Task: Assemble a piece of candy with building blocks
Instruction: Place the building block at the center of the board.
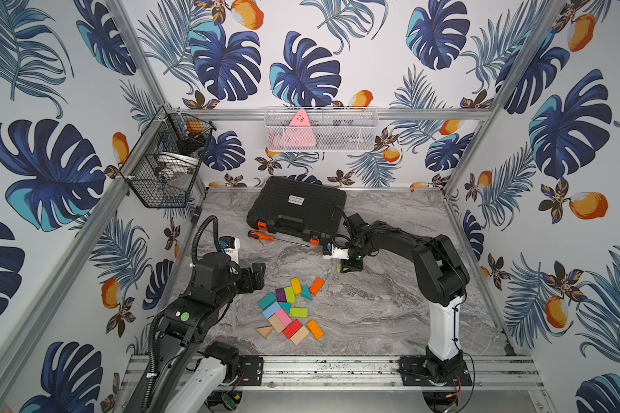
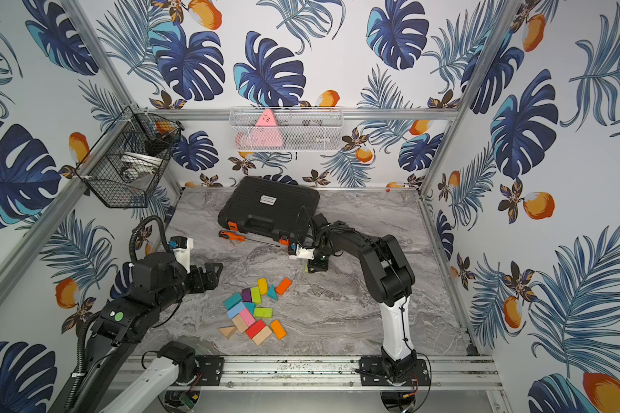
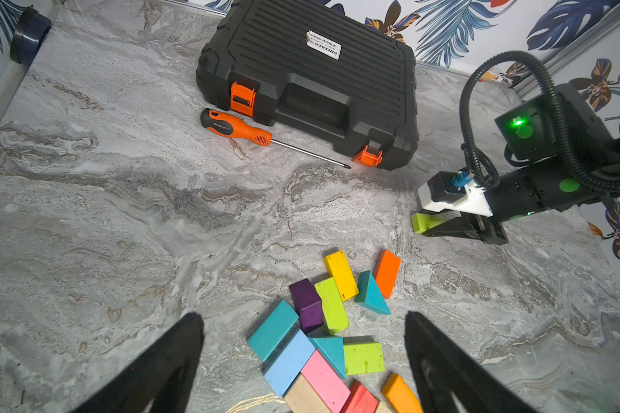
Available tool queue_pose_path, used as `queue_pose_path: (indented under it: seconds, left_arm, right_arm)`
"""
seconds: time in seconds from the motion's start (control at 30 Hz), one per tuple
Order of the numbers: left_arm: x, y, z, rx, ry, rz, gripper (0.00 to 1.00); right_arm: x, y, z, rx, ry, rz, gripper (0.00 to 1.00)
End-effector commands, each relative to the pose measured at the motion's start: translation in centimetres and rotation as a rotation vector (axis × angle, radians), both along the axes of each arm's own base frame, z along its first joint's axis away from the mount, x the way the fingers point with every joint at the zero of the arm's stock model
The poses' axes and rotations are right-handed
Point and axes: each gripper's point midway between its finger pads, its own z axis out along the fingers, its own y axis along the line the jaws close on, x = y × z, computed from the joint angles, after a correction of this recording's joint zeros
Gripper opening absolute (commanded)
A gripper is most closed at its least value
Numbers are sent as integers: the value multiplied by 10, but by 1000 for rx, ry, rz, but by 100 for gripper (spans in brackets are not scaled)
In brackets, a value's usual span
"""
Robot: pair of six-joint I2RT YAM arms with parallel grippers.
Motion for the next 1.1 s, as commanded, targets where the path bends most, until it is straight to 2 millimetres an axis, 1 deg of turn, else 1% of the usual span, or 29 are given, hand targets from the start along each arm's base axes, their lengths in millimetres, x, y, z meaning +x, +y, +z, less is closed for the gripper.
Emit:
queue_pose_path:
  seconds: [0.0,0.1,0.23,0.37,0.47,0.57,0.7,0.8,0.9,0.97,1.07]
  left_arm:
    - [3,-2,2,7,-16,-16,92]
    - [4,-3,2,5,-15,-19,92]
    - [4,-3,0,6,-7,-23,92]
    - [4,-4,1,2,-10,-22,92]
    - [4,-3,1,4,-13,-22,92]
    - [4,-3,1,5,-11,-20,92]
    - [4,-4,1,1,-11,-26,92]
    - [4,-5,0,2,-5,-27,92]
    - [5,-4,0,4,-7,-25,92]
    - [5,-4,0,2,-7,-25,92]
    - [6,-11,-1,-10,0,-63,93]
  right_arm:
    - [-14,-6,-15,-44,53,55,33]
    - [-14,-10,-21,-61,50,64,33]
    - [-13,-7,-17,-50,49,85,34]
    - [-13,4,-16,-33,48,109,34]
    - [-12,10,-21,-52,43,111,35]
    - [-11,10,-25,-62,50,97,38]
    - [-14,6,-28,-77,76,87,40]
    - [-13,6,-28,-72,70,82,46]
    - [-12,10,-22,-50,64,75,57]
    - [-8,15,-12,-14,48,54,60]
    - [6,24,20,62,-4,4,67]
